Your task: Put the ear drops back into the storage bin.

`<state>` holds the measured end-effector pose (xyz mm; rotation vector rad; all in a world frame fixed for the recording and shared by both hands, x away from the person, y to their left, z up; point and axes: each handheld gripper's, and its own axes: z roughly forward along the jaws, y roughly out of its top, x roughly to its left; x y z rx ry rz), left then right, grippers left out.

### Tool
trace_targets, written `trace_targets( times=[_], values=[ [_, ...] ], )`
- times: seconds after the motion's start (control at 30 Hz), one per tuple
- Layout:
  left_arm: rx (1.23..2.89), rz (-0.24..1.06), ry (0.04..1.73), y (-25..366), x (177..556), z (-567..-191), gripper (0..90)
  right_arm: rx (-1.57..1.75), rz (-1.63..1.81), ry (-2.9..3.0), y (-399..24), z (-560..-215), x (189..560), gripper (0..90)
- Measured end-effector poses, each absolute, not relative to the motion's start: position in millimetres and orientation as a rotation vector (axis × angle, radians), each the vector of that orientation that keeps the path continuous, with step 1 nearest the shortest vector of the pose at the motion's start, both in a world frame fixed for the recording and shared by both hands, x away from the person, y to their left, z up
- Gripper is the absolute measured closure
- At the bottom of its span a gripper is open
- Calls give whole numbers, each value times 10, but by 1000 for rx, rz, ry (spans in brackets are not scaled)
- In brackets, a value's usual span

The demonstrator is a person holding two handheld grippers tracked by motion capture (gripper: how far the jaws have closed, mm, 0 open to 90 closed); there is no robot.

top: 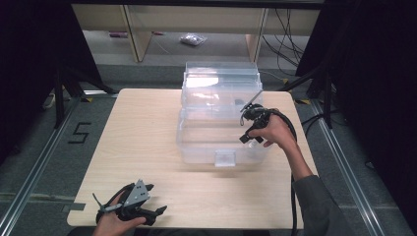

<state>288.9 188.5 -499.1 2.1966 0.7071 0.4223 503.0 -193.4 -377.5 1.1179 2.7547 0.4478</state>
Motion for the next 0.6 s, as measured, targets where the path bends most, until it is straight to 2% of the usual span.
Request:
trace_targets(
  times=[0.6],
  values=[
    [2186,414,721,1881,2885,-4996,170,1003,542,2744,-1822,-3642,4815,248]
  ],
)
